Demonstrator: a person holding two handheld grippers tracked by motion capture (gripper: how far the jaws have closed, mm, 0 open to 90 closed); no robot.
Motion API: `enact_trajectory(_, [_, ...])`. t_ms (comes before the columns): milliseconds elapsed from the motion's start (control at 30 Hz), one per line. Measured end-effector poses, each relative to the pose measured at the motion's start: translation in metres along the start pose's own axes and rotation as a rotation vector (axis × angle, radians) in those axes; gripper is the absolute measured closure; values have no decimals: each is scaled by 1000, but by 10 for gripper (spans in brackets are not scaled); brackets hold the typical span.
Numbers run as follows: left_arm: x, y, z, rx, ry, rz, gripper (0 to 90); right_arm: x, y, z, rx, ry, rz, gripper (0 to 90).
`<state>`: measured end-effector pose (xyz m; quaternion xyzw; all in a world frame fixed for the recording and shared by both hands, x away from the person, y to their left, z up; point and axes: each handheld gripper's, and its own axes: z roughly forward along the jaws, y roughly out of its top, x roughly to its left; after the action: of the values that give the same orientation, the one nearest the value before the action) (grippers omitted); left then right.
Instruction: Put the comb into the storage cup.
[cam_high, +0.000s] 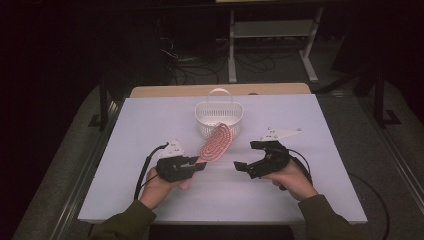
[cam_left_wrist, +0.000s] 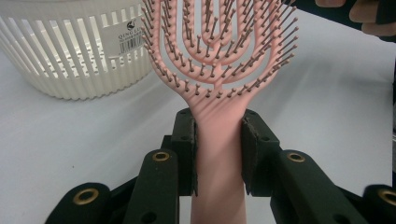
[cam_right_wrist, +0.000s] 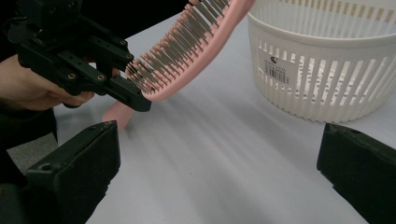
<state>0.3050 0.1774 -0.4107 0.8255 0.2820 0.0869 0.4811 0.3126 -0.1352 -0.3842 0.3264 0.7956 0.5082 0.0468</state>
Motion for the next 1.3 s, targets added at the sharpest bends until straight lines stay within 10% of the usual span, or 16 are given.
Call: enact_trajectory(1300, [-6,1,0,-17,9,25,702,4,33,27,-58,42,21,0])
